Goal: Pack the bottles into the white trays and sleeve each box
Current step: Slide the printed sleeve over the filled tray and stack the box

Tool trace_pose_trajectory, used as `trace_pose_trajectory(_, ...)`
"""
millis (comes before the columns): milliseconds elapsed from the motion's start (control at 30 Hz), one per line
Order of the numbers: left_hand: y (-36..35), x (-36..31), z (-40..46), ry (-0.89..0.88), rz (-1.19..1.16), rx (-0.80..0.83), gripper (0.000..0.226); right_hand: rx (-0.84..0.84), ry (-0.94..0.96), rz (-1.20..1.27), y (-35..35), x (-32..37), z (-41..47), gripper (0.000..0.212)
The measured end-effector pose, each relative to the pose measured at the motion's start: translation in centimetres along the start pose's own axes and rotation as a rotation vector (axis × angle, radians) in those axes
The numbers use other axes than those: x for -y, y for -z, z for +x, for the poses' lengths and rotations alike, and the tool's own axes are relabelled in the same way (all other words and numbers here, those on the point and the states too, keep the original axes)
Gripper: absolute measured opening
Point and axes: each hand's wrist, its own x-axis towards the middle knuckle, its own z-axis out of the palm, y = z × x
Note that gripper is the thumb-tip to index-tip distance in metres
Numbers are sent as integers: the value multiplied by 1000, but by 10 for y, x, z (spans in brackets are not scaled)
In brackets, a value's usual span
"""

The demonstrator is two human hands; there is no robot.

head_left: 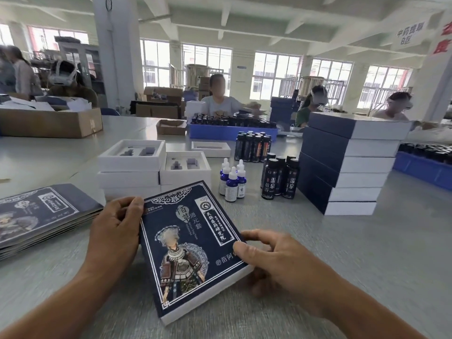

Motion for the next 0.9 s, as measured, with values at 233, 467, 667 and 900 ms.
trace_pose_trajectory(233, -5, 3, -4, 66, 54, 143, 24, -144, 13, 34, 5, 5, -1, 21)
trace_pose_trajectory(467, -11, 7, -4, 110, 115, 275, 21, -444, 65, 91, 44, 9, -1, 33)
trace_pose_trajectory(667, -8, 9, -10, 6, 262, 352, 7, -642, 182, 228, 77, 23, -10, 34)
trace_pose_trajectory(900, -7, 6, -11, -13, 308, 356, 8, -814, 308, 599, 138, 49, -34, 17)
